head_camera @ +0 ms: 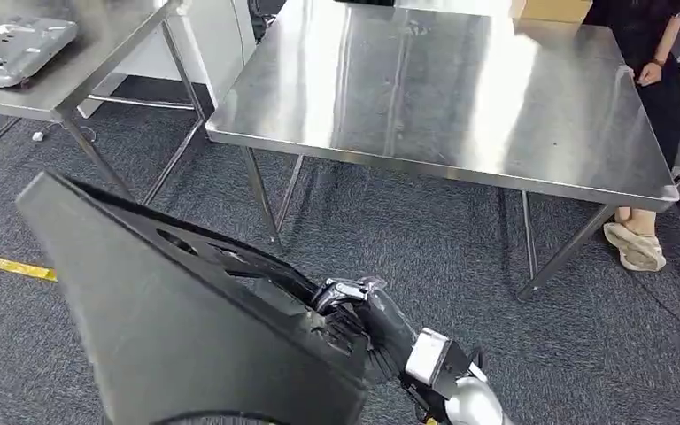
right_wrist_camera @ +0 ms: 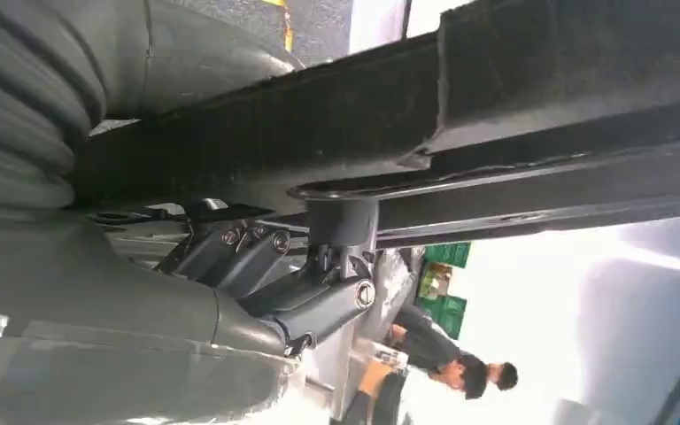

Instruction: Take the parts from the cabinet and place them on the table.

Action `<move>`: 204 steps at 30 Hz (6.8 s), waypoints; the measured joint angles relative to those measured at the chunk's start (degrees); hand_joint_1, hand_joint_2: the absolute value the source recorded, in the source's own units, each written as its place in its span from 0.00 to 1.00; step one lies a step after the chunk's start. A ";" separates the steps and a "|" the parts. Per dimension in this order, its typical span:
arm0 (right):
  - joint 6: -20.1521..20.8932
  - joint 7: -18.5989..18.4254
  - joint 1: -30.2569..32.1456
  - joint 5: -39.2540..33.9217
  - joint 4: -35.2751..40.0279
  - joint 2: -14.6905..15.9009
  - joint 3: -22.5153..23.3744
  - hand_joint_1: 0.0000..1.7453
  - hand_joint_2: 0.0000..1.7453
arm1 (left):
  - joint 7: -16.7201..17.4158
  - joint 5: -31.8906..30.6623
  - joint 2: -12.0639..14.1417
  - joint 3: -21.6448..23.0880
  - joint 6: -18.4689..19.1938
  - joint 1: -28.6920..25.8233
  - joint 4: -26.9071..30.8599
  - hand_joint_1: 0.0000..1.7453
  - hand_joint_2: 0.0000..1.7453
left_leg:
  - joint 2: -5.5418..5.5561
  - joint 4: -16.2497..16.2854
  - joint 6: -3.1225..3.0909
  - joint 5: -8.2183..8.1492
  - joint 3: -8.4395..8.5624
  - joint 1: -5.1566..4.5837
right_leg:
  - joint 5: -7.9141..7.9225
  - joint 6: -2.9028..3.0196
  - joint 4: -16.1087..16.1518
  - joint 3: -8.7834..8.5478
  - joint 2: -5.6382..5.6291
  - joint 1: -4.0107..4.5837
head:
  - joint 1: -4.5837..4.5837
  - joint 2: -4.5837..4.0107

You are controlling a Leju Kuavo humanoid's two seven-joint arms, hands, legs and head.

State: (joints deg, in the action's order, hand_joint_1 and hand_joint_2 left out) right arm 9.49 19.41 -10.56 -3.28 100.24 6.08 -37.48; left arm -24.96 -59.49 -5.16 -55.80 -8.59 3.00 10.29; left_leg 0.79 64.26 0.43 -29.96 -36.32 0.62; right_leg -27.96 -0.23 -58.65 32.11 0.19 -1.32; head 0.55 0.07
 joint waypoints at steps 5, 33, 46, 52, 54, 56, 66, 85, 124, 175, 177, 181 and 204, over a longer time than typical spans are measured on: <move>0.00 -0.07 0.09 0.00 -0.04 0.02 -0.02 0.98 1.00 | 0.00 -0.02 0.07 0.00 0.07 -0.22 -0.02 0.00 1.00 | -0.54 10.12 0.72 -0.68 -7.64 0.29 | -1.55 0.40 -0.01 -1.60 0.08 0.11 | -0.02 0.00; -0.35 -0.07 0.73 -1.33 -0.24 0.39 0.39 0.98 1.00 | -0.72 0.04 -1.09 -0.02 -2.38 0.00 -0.35 0.00 1.00 | -0.36 10.64 0.14 -6.15 -2.66 0.16 | 2.78 0.12 0.61 1.80 -1.45 0.29 | -0.48 0.00; 0.13 0.04 0.39 -1.70 -0.26 0.52 0.52 0.98 1.00 | -0.74 0.17 -1.29 -0.04 -3.58 0.20 -0.39 0.00 1.00 | 0.13 -5.74 -2.69 3.35 2.86 0.82 | -0.96 -2.02 -5.33 4.95 -1.94 0.74 | -1.01 0.00; 0.11 0.02 0.64 -1.68 -0.31 0.74 0.50 0.98 1.00 | -0.94 0.17 -1.38 -0.04 -3.39 0.14 -0.42 0.00 1.00 | -3.74 -5.71 -2.94 2.76 3.22 0.21 | -1.56 -3.31 -9.93 7.38 -0.26 0.60 | -1.07 0.00; -0.04 0.04 0.57 -1.68 -0.28 0.72 0.55 0.98 1.00 | -0.96 0.17 -1.46 -0.04 -3.17 0.17 -0.39 0.00 1.00 | -4.17 -5.70 -2.51 2.40 3.69 0.11 | 1.33 -3.38 -0.03 2.00 1.99 0.75 | -1.18 0.00; -0.42 0.07 0.66 -1.51 -0.28 0.70 0.61 0.98 1.00 | -1.05 0.13 -1.42 -0.04 -2.54 0.30 -0.39 0.00 1.00 | -4.69 -5.47 -1.93 1.90 3.77 -0.48 | 2.20 -2.44 0.60 1.34 1.63 1.05 | -1.05 0.00; -0.98 -0.02 0.54 -0.98 -0.28 0.61 0.57 0.98 1.00 | -0.68 -0.07 -0.09 -0.02 -1.03 0.23 -0.42 0.00 1.00 | -4.57 -6.07 -2.52 1.94 4.11 -0.41 | 2.20 -2.24 0.64 1.42 1.59 0.78 | -1.05 0.00; -1.29 0.04 1.94 0.15 0.20 1.33 -0.24 0.98 1.00 | -0.42 0.28 -1.57 -0.04 -3.19 -0.12 -0.44 0.00 1.00 | -3.71 -7.40 -0.95 -2.44 10.01 0.48 | 3.22 -3.43 -0.32 4.40 1.37 0.23 | -1.82 0.00; -4.44 -5.36 -4.03 6.45 0.50 -0.28 -1.11 0.98 1.00 | -0.55 0.52 -0.48 -0.09 -0.96 -0.43 -0.42 0.00 1.00 | -0.41 12.44 -0.68 -6.82 -3.61 -0.25 | -1.16 0.81 0.51 -2.06 -0.89 0.58 | -0.68 0.00; -19.35 -22.17 -14.15 34.75 -6.26 2.47 -5.57 0.98 1.00 | 1.57 1.40 -2.32 -1.18 -4.46 -0.06 -0.72 0.00 1.00 | -0.24 -4.18 -2.14 4.22 -0.55 0.45 | -2.38 -2.18 3.17 -4.08 -0.11 0.26 | -0.61 0.00; -21.84 -22.80 -14.07 39.18 -8.66 4.57 -2.77 0.98 1.00 | 1.81 1.40 -2.43 -1.25 -4.72 -0.27 -0.72 0.00 1.00 | -0.16 -4.18 -2.17 4.24 -0.54 0.41 | -2.32 -2.28 3.18 -4.15 -0.01 0.27 | -0.66 0.00; -24.06 -26.60 -13.34 50.40 -13.58 6.71 3.70 0.98 1.00 | 2.16 1.33 -2.49 -1.46 -4.79 -0.31 -0.72 0.00 1.00 | -0.27 -4.16 -2.21 4.27 -0.47 0.35 | -2.10 -3.00 3.18 -4.12 -0.04 0.24 | -0.64 0.00; -18.47 -36.76 -10.14 77.70 -24.26 9.09 19.56 0.00 0.00 | 2.58 1.22 -1.95 -1.64 -4.88 -0.26 -0.72 0.00 0.00 | -0.32 -4.92 -2.10 4.42 0.04 0.41 | -2.11 -3.00 3.15 -4.67 -0.06 0.43 | -0.61 0.00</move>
State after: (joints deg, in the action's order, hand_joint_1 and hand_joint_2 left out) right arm -8.98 -17.35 -20.70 74.42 75.97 15.17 -17.92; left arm -22.38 -58.27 -7.10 -57.44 -13.46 2.74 9.57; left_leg 0.47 59.33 -1.67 -25.54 -36.28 1.03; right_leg -30.07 -3.23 -55.49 27.44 0.13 -0.90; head -0.07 0.07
